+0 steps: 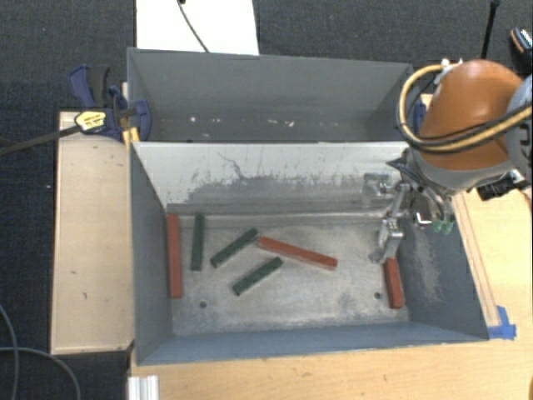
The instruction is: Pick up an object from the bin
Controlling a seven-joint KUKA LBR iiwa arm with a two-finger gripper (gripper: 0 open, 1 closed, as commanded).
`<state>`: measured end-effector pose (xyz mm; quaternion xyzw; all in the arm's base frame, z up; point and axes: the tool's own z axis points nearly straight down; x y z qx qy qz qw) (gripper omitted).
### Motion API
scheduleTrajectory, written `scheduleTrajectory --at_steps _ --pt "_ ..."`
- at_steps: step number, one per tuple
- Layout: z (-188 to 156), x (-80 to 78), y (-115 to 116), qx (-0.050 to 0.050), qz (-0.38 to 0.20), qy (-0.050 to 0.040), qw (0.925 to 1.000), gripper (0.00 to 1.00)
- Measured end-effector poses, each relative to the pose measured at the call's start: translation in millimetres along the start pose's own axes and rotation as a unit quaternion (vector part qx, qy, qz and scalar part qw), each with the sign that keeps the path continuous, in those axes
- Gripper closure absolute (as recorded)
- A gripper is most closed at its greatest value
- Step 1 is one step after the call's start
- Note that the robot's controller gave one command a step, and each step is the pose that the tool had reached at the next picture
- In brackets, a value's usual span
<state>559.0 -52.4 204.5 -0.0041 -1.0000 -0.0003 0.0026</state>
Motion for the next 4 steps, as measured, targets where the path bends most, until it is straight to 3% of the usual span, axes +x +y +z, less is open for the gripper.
scheduleTrajectory --at_steps 1,2,3,4 --pt "137 9.6 52 -0.001 -0.142 -0.0006 0.9898 0.0" --pt "134 7.7 51 0.0 -0.142 -0.0037 0.9899 1.0" --pt "91 -23.5 14 0.002 -0.242 -0.0066 0.9702 1.0" --pt "-17 -25.4 8 0.003 -0.242 -0.008 0.9702 1.0"
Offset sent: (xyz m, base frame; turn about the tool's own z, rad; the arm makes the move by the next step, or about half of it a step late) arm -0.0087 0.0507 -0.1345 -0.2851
